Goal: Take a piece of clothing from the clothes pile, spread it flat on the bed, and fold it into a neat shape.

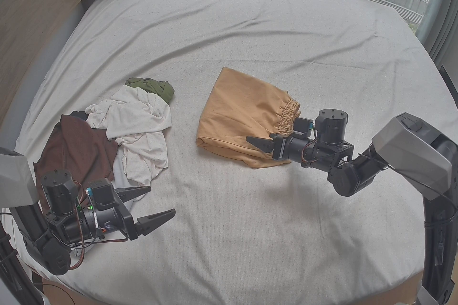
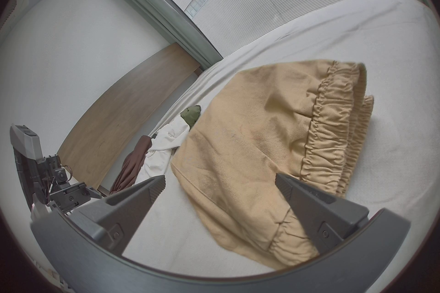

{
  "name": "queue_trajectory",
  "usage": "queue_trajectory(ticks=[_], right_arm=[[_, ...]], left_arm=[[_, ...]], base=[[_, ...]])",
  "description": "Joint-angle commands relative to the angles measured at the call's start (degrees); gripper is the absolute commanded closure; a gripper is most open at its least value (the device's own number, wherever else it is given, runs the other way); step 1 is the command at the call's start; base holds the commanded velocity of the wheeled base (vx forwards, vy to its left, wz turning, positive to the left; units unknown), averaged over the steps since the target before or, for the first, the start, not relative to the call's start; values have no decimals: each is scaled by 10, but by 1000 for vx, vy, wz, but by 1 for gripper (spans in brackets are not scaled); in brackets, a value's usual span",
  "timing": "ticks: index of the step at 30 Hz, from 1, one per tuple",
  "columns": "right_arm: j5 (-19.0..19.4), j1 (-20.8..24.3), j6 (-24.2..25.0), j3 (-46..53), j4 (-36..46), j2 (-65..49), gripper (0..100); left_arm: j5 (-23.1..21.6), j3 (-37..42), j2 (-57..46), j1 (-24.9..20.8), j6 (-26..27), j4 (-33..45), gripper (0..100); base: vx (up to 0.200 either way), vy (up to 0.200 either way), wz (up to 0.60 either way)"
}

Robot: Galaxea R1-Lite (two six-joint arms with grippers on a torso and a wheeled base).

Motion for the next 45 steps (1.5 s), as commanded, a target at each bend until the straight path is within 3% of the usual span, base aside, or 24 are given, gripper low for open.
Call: queue_trajectory(ticks=[1, 7, 11, 16, 21, 26, 27, 33, 35, 38, 43, 45], right_arm=[[-1, 2, -1, 118, -28, -197, 0], [-3, -10, -3, 263, -16, -430, 0], [-4, -33, -3, 367, -7, -557, 0], [-4, -65, -7, 444, -7, -633, 0], [-4, -93, -23, 553, -7, -761, 0], [-6, -107, -23, 599, -7, -821, 0], [-5, -120, -23, 620, -6, -854, 0], [-1, -186, -23, 688, 1, -953, 0], [3, -195, -22, 699, 32, -998, 0], [12, -189, -16, 698, 153, -1128, 0], [14, -209, -20, 671, 355, -1292, 0], [14, -212, -21, 667, 375, -1308, 0]], left_arm=[[4, 1, -124, -15, -83, 0, 0], [8, 20, -294, -50, -162, 18, 0], [8, 33, -380, -47, -163, 84, 0], [8, 60, -465, -48, -163, 155, 0], [8, 91, -613, -50, -163, 286, 0], [8, 88, -712, -48, -168, 366, 0], [9, 81, -766, -47, -184, 420, 0], [1, 39, -896, -49, -208, 575, 0], [0, 27, -927, -51, -209, 625, 0], [1, 26, -971, -50, -209, 682, 0], [9, 34, -1033, -46, -210, 726, 0], [12, 36, -1042, -44, -210, 732, 0]], base=[[0, 0, 0], [0, 0, 0], [0, 0, 0], [0, 0, 0], [0, 0, 0], [0, 0, 0], [0, 0, 0], [0, 0, 0], [0, 0, 0], [0, 0, 0], [0, 0, 0], [0, 0, 0]])
